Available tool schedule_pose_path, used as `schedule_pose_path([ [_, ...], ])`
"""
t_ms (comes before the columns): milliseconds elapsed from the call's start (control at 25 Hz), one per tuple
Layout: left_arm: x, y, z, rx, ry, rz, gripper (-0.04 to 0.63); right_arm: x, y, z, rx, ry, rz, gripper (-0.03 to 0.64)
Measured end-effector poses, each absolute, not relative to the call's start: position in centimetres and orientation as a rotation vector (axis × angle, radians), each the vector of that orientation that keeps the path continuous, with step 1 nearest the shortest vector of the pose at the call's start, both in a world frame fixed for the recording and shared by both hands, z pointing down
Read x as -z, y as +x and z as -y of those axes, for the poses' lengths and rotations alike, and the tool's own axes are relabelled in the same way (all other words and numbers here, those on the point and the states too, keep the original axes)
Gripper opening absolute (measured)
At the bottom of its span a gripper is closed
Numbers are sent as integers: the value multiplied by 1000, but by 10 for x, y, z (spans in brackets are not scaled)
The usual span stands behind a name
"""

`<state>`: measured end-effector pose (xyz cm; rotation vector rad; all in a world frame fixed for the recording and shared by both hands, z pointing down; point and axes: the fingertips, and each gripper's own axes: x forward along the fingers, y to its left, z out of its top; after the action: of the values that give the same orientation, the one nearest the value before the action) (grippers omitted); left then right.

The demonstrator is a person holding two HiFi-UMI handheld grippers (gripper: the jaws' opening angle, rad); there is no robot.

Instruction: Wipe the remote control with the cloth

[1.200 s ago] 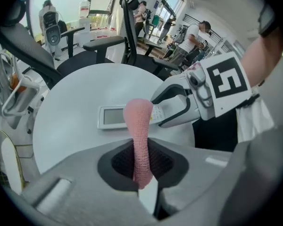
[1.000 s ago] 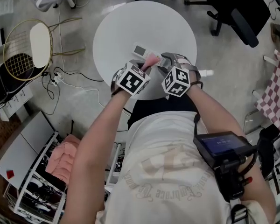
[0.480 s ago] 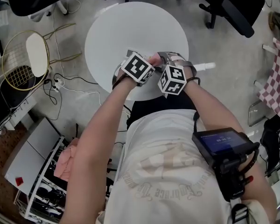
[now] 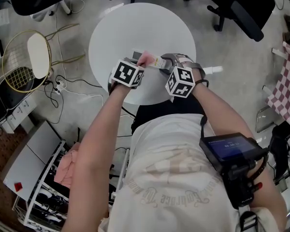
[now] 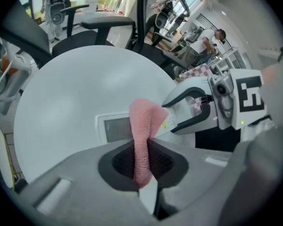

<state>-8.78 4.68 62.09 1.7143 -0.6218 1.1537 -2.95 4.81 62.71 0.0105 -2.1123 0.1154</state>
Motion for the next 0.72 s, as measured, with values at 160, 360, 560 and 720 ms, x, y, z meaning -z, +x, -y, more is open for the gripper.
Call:
schedule_pose_path([
  [160, -624, -114, -34, -1038, 1635, 730, 28, -627, -27, -44, -122, 19, 2113, 225],
  [360, -626, -143, -21, -1014, 1578, 820, 28, -627, -25, -43, -139, 23, 2113, 225],
  [560, -625, -140, -5, -1043, 1610, 844, 28, -627, -21, -39, -167, 46, 2110, 225],
  [720, -618, -140, 14, -1013, 1633, 924, 28, -627, -19, -37, -179, 49, 2106, 224],
])
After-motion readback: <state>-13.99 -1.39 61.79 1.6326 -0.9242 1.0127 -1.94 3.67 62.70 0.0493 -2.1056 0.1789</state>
